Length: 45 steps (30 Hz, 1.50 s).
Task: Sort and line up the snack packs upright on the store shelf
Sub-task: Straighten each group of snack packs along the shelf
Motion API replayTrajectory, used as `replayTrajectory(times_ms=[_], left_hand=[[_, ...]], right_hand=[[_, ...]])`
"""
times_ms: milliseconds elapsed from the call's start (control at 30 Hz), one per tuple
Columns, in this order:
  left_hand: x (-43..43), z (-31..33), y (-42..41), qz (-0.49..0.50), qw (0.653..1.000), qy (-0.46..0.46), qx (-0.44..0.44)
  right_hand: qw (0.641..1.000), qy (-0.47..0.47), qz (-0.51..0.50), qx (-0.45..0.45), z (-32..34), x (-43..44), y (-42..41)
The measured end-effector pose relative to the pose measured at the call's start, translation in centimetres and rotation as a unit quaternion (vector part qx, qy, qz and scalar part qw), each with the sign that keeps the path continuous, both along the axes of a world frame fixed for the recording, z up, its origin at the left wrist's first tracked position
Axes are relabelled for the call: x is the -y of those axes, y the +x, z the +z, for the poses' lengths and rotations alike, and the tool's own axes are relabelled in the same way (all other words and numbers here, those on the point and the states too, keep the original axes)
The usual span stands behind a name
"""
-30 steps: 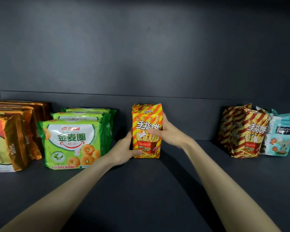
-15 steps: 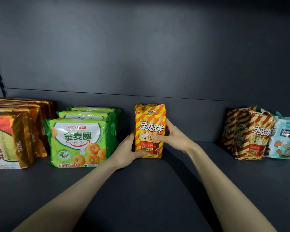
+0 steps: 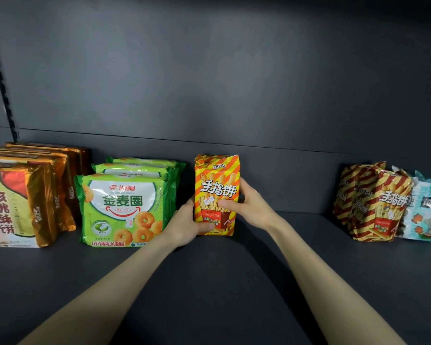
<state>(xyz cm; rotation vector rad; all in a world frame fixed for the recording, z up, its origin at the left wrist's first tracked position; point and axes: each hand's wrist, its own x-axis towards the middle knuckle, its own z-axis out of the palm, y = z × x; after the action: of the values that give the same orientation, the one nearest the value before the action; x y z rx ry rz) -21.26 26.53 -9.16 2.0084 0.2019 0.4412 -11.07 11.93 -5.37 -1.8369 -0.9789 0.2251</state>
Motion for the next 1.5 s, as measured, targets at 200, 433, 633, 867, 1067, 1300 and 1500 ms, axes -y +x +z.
replayTrajectory(times_ms=[200, 433, 633, 867, 1067, 1300, 1500], left_hand=[[0.2, -0.3, 0.1, -0.004, 1.0, -0.009, 0.004], [0.5, -0.4, 0.1, 0.0, 1.0, 0.007, 0.001], [0.5, -0.3, -0.1, 0.007, 1.0, 0.003, -0.004], [0.5, -0.2, -0.2, 0.014, 1.0, -0.002, -0.01], [0.8, 0.4, -0.6, 0.02, 0.999, 0.017, -0.028], [1.5, 1.3, -2.1, 0.033, 0.993, 0.094, -0.061], [2.6, 2.2, -4.4, 0.06, 0.983, 0.163, -0.06]], right_hand=[[1.0, 0.0, -0.003, 0.009, 0.0, 0.3, 0.2], [1.0, 0.004, 0.005, 0.01, 0.2, 0.6, 0.4], [1.0, 0.004, 0.002, 0.015, -0.1, 0.5, 0.3], [1.0, -0.001, -0.004, 0.025, -0.1, 0.4, 0.1], [0.999, -0.024, -0.017, 0.035, 0.4, 0.7, -0.2], [0.994, -0.087, -0.039, 0.056, 1.5, 1.0, -1.2], [0.98, -0.16, -0.062, 0.101, 2.1, 2.1, -1.7]])
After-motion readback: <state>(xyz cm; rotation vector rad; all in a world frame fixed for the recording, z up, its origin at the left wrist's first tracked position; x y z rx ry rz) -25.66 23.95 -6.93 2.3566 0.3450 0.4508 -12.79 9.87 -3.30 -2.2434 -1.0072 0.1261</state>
